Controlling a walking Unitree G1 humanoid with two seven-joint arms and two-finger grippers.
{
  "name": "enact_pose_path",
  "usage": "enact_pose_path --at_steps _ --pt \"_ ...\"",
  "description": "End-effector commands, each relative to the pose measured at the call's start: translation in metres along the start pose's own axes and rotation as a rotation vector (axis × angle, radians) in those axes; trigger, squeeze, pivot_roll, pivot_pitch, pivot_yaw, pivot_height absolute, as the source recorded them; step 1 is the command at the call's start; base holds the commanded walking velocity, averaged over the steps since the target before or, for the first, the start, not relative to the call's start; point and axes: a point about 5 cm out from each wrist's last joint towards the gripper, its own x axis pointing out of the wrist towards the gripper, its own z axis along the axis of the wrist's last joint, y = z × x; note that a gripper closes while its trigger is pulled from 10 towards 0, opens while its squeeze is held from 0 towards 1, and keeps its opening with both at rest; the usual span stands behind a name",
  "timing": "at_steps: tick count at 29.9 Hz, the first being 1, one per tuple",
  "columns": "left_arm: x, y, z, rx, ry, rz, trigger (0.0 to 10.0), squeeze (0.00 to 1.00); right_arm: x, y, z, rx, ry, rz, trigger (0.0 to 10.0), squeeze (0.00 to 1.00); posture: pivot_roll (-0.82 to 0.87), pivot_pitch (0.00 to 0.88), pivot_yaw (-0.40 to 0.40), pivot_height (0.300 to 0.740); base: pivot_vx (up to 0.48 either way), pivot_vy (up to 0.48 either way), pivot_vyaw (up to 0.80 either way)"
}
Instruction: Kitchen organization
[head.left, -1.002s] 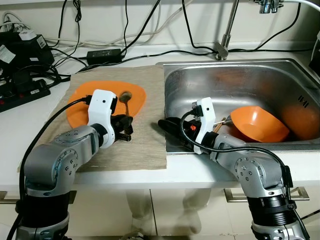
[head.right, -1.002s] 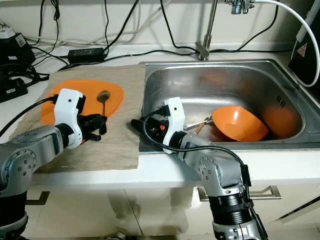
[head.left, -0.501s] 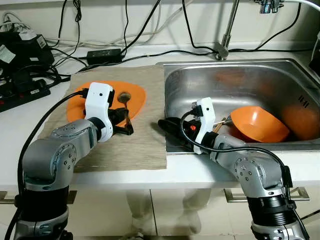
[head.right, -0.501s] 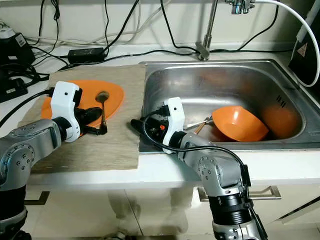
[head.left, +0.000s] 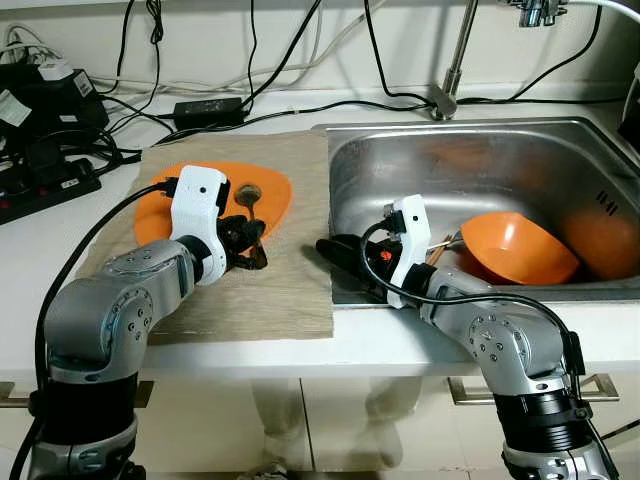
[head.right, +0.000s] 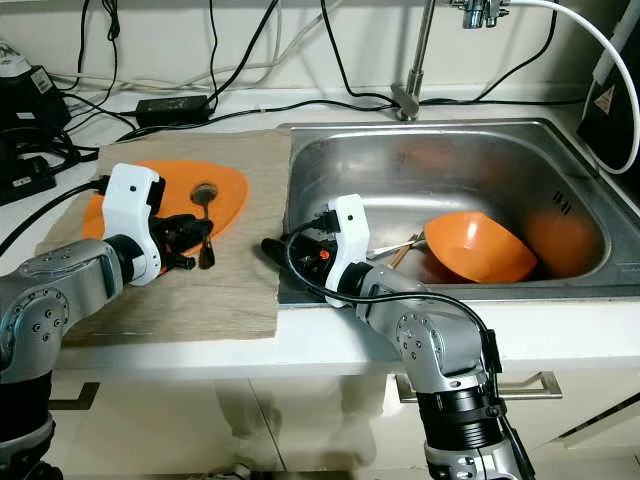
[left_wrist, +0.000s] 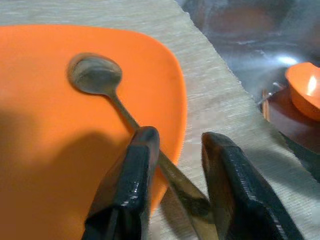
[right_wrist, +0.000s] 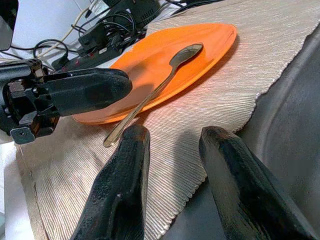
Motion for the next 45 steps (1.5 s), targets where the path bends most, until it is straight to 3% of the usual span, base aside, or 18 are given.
enact_pose_path --at_steps 1,2,3,4,26,44,45 --pt "-0.002 -0.005 -0.001 0.017 0.014 -0.023 10.0 1.00 0.001 -0.001 0.002 -0.005 -0.010 -0.003 10.0 0.00 0.00 0.000 0.068 0.740 0.000 0.000 0.00" --pt "-0.002 -0.005 -0.001 0.013 0.016 -0.028 10.0 1.00 0.001 -0.001 0.002 -0.006 -0.009 -0.002 10.0 0.00 0.00 0.000 0.068 0.740 0.000 0.000 0.00" --pt "-0.003 -0.006 -0.002 0.008 0.016 -0.034 10.0 0.80 0.001 -0.001 0.002 -0.006 -0.009 -0.002 10.0 0.00 0.00 0.000 0.067 0.740 0.000 0.000 0.00" --pt "-0.006 -0.008 -0.001 0.002 0.010 -0.042 10.0 0.00 0.001 -0.001 0.002 -0.006 -0.007 -0.002 10.0 0.00 0.00 0.000 0.066 0.740 0.000 0.000 0.00" --pt "-0.014 -0.009 -0.015 -0.024 0.067 -0.028 10.0 0.00 0.003 -0.003 0.002 -0.012 0.011 0.008 10.0 0.00 0.02 0.000 0.043 0.740 0.000 0.000 0.00" --pt "-0.013 -0.009 -0.013 -0.012 0.072 0.003 10.0 0.00 0.004 -0.004 0.002 -0.012 0.010 0.006 10.0 0.00 0.02 0.000 0.045 0.740 0.000 0.000 0.00" --pt "-0.014 -0.010 -0.012 -0.002 0.066 0.003 10.0 1.00 0.005 -0.004 0.002 -0.012 0.010 0.007 10.0 0.00 0.02 0.000 0.045 0.740 0.000 0.000 0.00"
